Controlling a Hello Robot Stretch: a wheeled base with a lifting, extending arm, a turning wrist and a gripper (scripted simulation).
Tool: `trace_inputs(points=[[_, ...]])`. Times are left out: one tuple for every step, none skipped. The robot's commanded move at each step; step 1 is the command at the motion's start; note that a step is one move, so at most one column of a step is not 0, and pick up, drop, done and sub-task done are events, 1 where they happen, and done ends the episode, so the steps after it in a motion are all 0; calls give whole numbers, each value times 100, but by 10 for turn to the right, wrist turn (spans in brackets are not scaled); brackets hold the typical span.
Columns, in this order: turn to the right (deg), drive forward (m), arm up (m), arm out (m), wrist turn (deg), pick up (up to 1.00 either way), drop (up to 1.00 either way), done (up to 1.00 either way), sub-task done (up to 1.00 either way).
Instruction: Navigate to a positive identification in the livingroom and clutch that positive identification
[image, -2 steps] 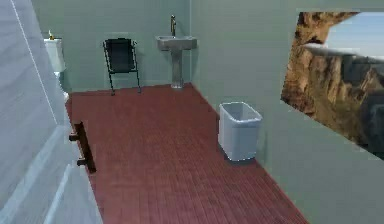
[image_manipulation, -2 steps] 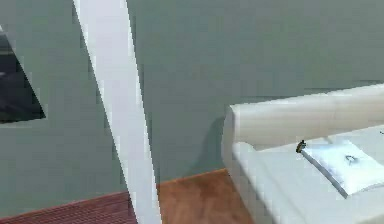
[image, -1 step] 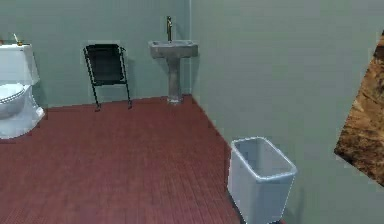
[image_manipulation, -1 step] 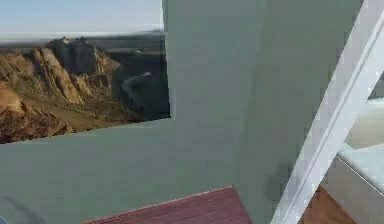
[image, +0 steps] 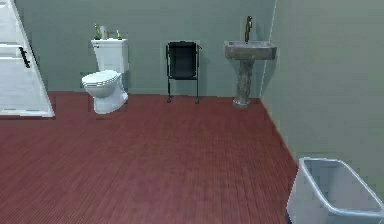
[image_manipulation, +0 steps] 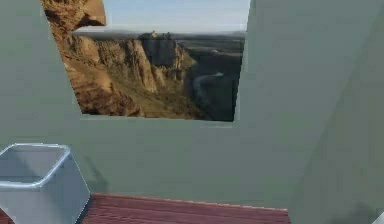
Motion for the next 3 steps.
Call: trace_inputs(points=[[0, 30, 0, 0, 0, 0, 0, 0, 0], [-390, 0, 0, 0, 0, 0, 0, 0, 0], [0, 40, 0, 0, 0, 0, 0, 0, 0]])
